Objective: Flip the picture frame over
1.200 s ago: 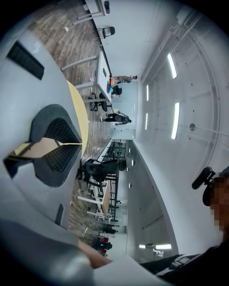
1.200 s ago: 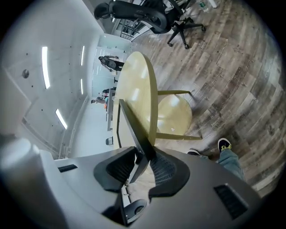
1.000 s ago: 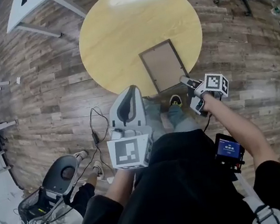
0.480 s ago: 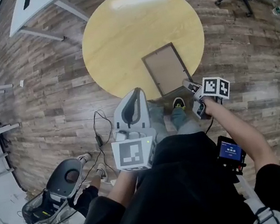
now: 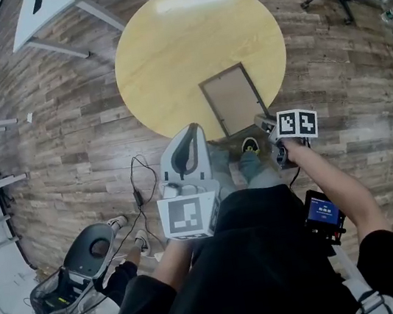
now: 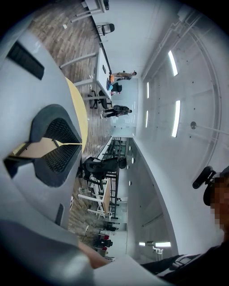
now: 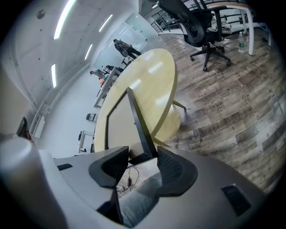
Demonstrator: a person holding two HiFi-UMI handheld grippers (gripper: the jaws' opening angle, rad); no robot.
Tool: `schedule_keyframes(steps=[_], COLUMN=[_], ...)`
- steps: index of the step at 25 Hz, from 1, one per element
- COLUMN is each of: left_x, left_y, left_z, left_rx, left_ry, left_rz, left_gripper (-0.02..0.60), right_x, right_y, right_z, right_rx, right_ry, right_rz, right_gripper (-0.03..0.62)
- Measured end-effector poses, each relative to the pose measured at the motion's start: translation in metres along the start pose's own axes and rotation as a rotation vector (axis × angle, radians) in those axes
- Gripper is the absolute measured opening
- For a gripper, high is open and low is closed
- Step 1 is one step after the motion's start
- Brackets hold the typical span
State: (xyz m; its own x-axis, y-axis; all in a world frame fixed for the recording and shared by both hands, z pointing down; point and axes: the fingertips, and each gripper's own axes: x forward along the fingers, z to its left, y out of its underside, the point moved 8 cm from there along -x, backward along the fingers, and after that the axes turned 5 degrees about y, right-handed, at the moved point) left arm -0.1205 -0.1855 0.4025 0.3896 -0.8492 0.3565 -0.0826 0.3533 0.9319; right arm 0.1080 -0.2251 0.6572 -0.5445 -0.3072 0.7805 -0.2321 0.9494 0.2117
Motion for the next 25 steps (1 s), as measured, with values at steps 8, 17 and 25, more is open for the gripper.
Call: schedule_keyframes(steps=[8, 17, 25], left_x=[-0.005, -0.005, -0.008], left_y=[0.003, 0.001, -0.002], left_z=[0.001, 0.000, -0.004], left_rx=[-0.003, -0.004, 0.032], left_ry=[-0.003, -0.006, -0.003], left_rz=[-0.005, -0.015, -0.054], left_gripper=[0.029, 0.029, 0.029], right_x=[-0.005, -0.023, -0.043], right_y=[-0.006, -0.018, -0.030], right_z=[0.013, 0.028, 0.057], right_rx=[-0.248, -0.446, -0.678], right_ry=[0.148, 0.183, 0.158], right_rz=[-0.041, -0.155, -0.270], right_gripper=[0.210, 0.210, 0.209])
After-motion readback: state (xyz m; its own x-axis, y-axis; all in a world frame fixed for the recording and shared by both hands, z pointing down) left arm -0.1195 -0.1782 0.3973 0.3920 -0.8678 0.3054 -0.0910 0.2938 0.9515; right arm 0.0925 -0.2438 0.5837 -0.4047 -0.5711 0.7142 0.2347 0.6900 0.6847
